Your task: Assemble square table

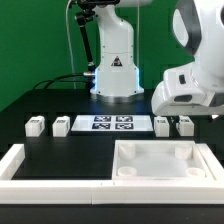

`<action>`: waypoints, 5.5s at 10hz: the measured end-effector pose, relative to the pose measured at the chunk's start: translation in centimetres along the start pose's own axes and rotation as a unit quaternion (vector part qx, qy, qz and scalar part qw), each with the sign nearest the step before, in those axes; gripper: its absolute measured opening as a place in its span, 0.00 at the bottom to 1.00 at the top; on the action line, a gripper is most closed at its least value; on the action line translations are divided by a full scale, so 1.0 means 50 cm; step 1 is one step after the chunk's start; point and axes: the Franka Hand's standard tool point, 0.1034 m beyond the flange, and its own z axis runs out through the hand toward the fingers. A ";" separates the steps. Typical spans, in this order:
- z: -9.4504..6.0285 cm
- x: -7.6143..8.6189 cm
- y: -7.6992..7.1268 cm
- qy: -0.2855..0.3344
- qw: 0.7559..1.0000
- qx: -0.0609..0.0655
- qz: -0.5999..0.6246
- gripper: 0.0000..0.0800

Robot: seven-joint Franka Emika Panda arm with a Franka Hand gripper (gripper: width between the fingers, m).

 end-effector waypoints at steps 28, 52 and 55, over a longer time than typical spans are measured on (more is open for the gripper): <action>-0.123 -0.080 0.049 0.024 0.999 0.017 -0.015 0.36; -0.436 0.132 0.124 0.592 0.804 0.031 -0.054 0.36; -0.428 0.162 0.128 0.587 0.807 0.033 -0.051 0.36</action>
Offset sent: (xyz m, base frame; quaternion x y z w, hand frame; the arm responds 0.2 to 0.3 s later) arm 0.0000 0.0000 0.0000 0.0000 0.0000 0.0000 1.0000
